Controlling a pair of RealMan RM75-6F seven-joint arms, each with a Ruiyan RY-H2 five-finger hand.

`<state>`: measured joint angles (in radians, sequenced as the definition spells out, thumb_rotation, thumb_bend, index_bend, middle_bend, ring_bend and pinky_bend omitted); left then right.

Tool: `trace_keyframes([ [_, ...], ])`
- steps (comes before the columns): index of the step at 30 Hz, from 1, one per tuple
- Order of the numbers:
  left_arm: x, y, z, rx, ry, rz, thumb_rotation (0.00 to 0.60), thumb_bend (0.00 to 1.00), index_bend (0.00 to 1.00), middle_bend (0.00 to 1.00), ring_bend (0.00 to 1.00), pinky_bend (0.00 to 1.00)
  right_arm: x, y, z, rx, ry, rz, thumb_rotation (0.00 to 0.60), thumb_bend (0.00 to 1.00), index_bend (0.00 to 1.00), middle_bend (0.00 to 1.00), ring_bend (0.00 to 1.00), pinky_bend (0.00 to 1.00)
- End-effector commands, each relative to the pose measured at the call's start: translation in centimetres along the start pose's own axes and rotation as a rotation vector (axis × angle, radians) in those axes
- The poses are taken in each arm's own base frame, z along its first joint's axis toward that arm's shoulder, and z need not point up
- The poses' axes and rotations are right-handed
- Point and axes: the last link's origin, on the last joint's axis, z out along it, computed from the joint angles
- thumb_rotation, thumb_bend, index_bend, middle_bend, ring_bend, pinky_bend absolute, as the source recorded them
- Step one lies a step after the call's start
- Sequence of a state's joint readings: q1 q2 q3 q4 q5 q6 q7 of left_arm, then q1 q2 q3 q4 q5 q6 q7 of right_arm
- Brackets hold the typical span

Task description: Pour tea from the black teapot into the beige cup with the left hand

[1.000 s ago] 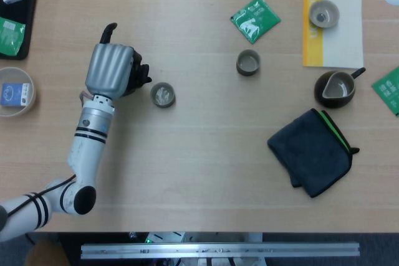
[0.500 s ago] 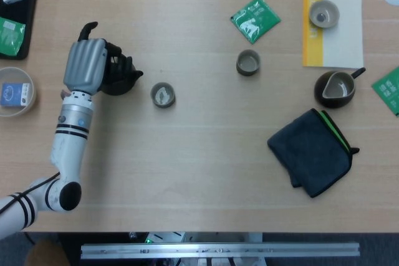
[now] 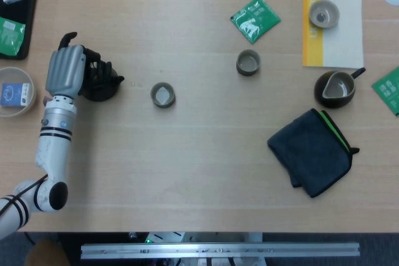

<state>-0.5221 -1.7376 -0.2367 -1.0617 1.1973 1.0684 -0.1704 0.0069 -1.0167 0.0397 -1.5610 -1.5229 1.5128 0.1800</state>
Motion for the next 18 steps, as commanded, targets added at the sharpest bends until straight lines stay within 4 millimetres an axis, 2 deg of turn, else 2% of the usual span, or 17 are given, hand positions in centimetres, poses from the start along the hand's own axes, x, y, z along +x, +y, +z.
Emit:
trace_keyframes([
  [1,-0.4,-0.2,-0.2,0.003,-0.006,-0.001,0.600,0.42,0.84,0.93,0.77,0.13,0.0,0.0,0.0,0.000,0.000,0.000,0.600,0.01,0.24,0.31,0.25,0.18],
  [9,-1.1,-0.3,-0.5,0.002,-0.017,0.003,0.600,0.42,0.81,0.89,0.72,0.13,0.0,0.1,-0.1,-0.003,0.001,-0.001,0.600,0.01,0.24,0.31,0.25,0.18],
  [18,-1.5,0.0,-0.8,-0.002,-0.043,0.019,0.600,0.42,0.72,0.75,0.59,0.13,0.0,0.2,-0.1,-0.005,0.000,0.002,0.600,0.01,0.24,0.31,0.25,0.18],
])
